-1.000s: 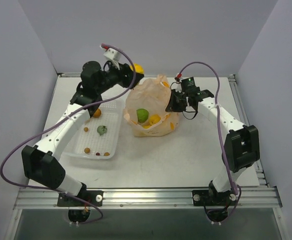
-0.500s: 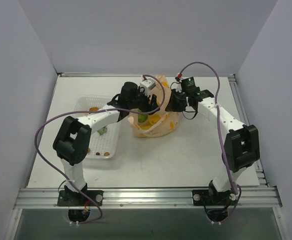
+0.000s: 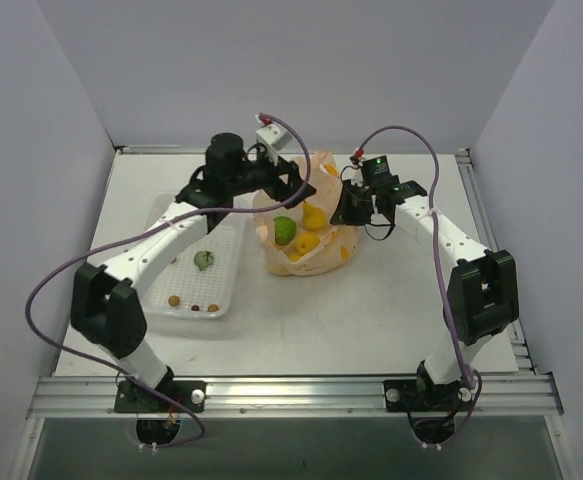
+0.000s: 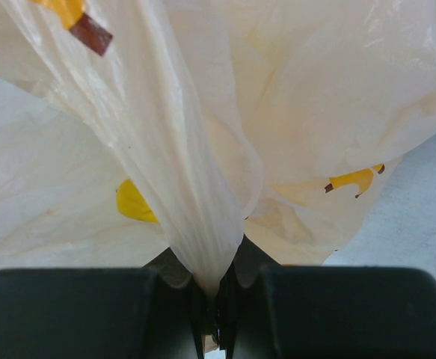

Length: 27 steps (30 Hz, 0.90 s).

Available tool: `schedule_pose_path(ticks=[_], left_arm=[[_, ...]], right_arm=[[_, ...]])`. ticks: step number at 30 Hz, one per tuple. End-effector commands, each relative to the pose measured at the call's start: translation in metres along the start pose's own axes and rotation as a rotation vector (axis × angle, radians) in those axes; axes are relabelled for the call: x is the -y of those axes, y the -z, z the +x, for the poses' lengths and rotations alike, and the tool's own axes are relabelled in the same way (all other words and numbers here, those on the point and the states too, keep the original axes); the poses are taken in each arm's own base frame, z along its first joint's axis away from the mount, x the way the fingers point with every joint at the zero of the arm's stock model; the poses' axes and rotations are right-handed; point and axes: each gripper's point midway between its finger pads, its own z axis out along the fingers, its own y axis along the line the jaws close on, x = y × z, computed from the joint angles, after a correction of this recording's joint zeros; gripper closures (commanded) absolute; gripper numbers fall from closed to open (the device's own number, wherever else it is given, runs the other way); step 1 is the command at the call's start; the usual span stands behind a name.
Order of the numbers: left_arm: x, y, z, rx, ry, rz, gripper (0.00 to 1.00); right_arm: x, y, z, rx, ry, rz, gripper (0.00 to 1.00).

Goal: Place the fake fruits into the plastic bag and tie a complex knot

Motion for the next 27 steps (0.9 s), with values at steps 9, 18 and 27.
schedule_pose_path(ticks=[9,18,27], left_arm=[[-0.139,0.198,0.003,-0.103,0.029,-0.478,0.03],[-0.207,0.226,0.104,-0.307,0.231,-0.801,0.06],[-0.254,0.199,0.15,-0.404,0.287,-0.82,0.05]], right_arm=[[-0.003,0.015,-0.013,0.045,0.011,-0.014,1.0],[-0.003,0.01,-0.006,0.022,0.001,-0.012,1.0],[-0.003,0.01,-0.003,0.021,0.02,0.001,1.0]])
